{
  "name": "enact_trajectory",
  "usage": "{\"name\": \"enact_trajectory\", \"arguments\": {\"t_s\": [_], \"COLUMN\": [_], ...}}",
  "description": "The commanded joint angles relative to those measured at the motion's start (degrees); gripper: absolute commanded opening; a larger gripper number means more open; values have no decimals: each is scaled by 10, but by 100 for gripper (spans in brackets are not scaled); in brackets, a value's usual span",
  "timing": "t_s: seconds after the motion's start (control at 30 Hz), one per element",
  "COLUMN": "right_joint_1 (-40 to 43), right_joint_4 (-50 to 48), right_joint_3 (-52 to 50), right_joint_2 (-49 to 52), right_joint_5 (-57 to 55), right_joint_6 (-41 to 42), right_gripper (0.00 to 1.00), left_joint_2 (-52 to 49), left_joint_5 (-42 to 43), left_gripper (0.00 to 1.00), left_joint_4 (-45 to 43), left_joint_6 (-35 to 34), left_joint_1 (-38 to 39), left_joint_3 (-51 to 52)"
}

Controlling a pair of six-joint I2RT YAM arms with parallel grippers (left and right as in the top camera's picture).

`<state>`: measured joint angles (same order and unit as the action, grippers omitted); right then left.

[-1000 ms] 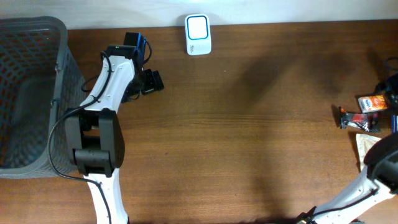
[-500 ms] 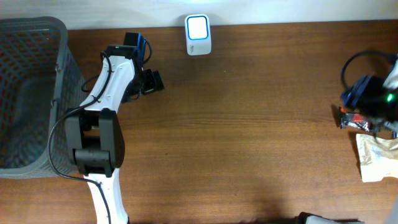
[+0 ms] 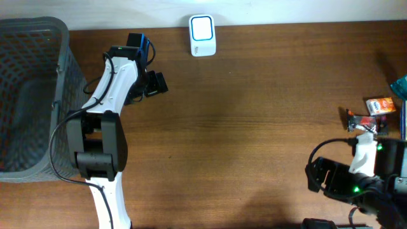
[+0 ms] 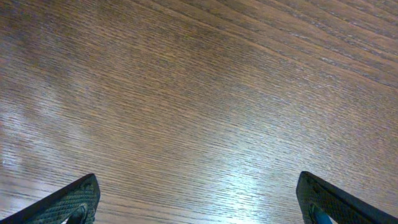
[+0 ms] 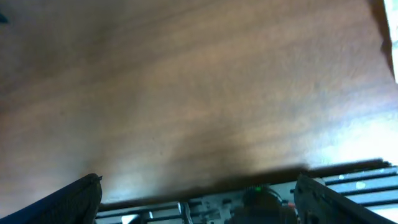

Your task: Scan the item barcode

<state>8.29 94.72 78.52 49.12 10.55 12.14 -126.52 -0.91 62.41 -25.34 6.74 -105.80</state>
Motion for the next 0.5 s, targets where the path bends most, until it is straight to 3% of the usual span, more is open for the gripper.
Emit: {"name": "enact_trajectory", "arguments": {"t_s": [0.0, 0.47], "right_joint_1": [-5, -5], "right_joint_4": [-2, -21], "right_joint_3": [-18, -32], "right_joint_2": [-2, 1], "right_joint_5": [-5, 21], "right_joint_6": [3, 3], "right_gripper": [99, 99], "left_joint_2": [17, 17], "left_joint_5": [-4, -4], "left_gripper": [99, 99], "left_joint_4": [0, 0], "left_joint_6": [1, 1], "left_joint_1": [2, 2], "left_joint_3": [2, 2]}}
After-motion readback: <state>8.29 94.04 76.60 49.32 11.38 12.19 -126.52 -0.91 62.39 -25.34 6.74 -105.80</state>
